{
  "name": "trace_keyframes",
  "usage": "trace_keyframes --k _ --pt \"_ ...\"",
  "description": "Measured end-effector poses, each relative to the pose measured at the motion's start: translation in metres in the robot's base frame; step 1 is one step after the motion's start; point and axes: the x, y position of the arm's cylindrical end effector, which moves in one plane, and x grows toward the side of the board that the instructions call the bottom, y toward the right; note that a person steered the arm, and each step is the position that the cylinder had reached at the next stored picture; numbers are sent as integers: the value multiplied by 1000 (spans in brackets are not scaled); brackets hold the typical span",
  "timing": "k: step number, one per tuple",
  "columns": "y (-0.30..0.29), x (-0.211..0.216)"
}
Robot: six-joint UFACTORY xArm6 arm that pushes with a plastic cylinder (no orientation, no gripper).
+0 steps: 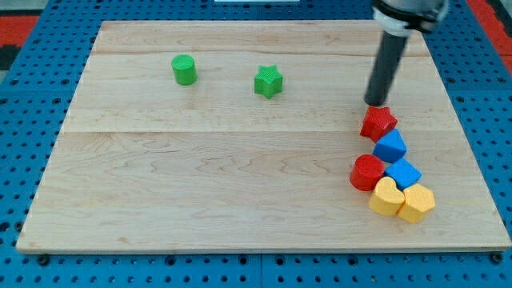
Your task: Push the hexagon into the cube
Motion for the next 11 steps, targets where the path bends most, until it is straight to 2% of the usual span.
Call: trace_keyframes --k 1,2,3,4,5,6,7,8,9,10,11 --pt "-11 79" --pt "-20 81" --pt "-15 36" --pt "31 30" --pt "107 103" --pt "107 166" --pt "126 203" --pt "96 200" --pt "34 167" --pt "60 142" --pt "105 196"
